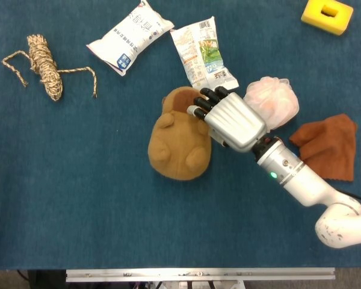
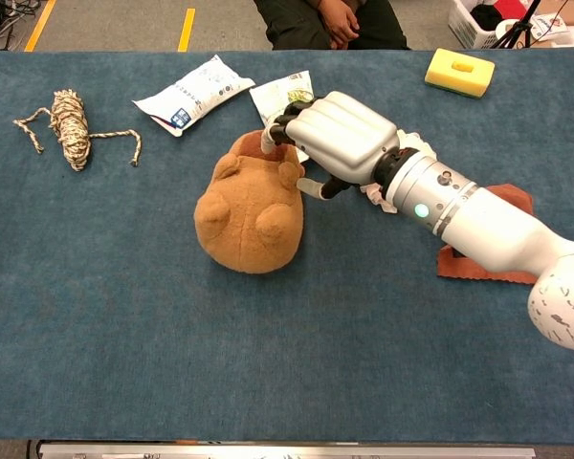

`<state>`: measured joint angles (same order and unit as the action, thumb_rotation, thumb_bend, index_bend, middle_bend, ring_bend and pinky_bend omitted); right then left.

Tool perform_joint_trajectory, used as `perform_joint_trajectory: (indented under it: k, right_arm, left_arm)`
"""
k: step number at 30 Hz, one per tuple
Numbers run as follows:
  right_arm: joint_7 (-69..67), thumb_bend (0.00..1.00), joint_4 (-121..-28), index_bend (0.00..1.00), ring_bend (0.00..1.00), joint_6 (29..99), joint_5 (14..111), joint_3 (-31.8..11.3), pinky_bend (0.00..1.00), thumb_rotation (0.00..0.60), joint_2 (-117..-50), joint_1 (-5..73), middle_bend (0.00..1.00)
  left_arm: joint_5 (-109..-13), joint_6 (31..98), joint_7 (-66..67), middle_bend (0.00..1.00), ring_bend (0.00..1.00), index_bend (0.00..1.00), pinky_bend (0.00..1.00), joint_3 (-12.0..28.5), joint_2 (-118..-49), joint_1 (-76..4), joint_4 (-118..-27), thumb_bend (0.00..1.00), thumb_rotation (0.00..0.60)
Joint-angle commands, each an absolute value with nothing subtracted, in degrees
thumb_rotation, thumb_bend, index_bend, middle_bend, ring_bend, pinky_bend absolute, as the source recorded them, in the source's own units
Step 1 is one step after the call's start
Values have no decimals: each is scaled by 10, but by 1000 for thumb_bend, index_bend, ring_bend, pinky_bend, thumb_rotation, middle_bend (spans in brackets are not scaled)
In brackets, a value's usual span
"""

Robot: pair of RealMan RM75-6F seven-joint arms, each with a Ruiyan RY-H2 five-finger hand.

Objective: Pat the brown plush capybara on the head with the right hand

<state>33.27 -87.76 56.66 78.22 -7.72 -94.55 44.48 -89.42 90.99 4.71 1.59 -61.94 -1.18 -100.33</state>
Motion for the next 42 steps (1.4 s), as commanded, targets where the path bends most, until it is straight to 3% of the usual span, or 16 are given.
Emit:
perform_joint_trajectory:
  k: [1, 9, 14, 20, 22, 26, 30, 37, 42]
  right_arm:
    - [336, 280, -879, 333, 209, 565, 778, -76, 322, 600, -945, 445, 326]
    - [342, 284, -877, 454, 208, 558, 767, -72, 322, 600, -951, 448, 326]
    - [351, 348, -873, 660, 208, 562, 757, -72, 321, 600, -956, 447, 343]
    - [349, 352, -875, 708, 209, 568, 758, -71, 322, 600, -953, 445, 361]
    - [340, 343, -875, 634, 207, 568, 766, -67, 318, 600, -947, 445, 355]
    - [336, 341, -885, 223, 153, 566, 768, -61, 264, 600, -932, 442, 293]
    - [338, 342, -903, 16, 113, 572, 770, -58, 237, 600, -912, 437, 239]
    - [317, 342, -966, 3, 108, 626, 786, -44, 235, 600, -836, 394, 222]
    - [290, 343, -1004, 127, 108, 677, 784, -31, 235, 600, -755, 344, 247]
  left_arm:
    - [-895, 910, 48, 216, 115, 284, 140, 16, -620, -12, -1003, 169, 600]
    - [-895, 913, 45, 216, 115, 283, 140, 16, -619, -10, -1004, 169, 600]
    - [-894, 913, 45, 216, 115, 283, 140, 16, -619, -9, -1003, 169, 600]
    - [-895, 912, 47, 215, 115, 283, 140, 16, -619, -10, -1005, 169, 600]
    - [-895, 911, 48, 215, 115, 283, 140, 16, -619, -10, -1006, 169, 600]
    - [-896, 910, 51, 215, 115, 283, 140, 16, -620, -11, -1008, 169, 600]
    - [-896, 908, 55, 215, 115, 283, 140, 17, -621, -12, -1009, 169, 600]
    - [-894, 907, 59, 215, 115, 283, 140, 22, -622, -16, -1005, 169, 600]
    - [-881, 900, 48, 218, 115, 283, 140, 32, -625, -22, -987, 169, 600]
